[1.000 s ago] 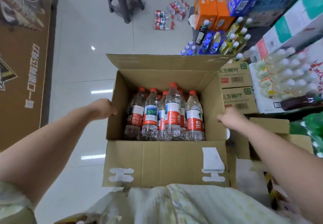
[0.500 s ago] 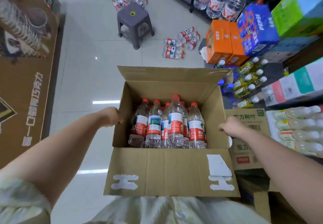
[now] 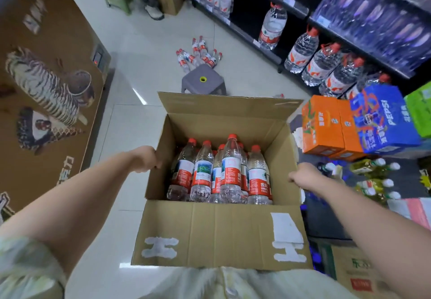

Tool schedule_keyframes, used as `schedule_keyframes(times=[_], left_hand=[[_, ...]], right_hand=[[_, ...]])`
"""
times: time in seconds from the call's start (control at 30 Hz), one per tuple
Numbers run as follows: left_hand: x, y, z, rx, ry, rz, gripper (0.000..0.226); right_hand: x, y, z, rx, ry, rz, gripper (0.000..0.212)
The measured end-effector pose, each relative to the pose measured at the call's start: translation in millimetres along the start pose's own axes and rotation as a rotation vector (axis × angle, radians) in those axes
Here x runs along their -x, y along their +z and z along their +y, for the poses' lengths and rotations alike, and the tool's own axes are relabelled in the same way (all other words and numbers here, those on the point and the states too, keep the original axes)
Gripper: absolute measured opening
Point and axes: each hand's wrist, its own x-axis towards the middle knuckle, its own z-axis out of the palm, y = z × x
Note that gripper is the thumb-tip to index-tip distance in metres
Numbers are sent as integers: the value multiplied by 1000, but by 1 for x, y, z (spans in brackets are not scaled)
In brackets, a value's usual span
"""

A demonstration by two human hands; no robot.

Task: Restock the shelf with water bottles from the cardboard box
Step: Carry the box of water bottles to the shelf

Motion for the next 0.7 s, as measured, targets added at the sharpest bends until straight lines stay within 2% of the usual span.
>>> schedule_keyframes(times=[0.2,0.33,0.53,0.67,0.7], left_hand=[[-89,-124,24,-1,-64,22,16],[-155,-215,45,-6,-43,31,17],[-274,-332,81,-52,29,-15,18],[-348,-403,116,-155,94,-47,19],[-362,-419,126,-187,114,-51,17]], right_hand=[[-91,-65,-126,22,-42,-11,20],[-140,-107,-203,-6,-50,-6,28],[-217,-138,-302,-66,33,47,27],[-266,-148,-347,-144,90,84,6],[-273,-153,-358,-156,100,78,7]])
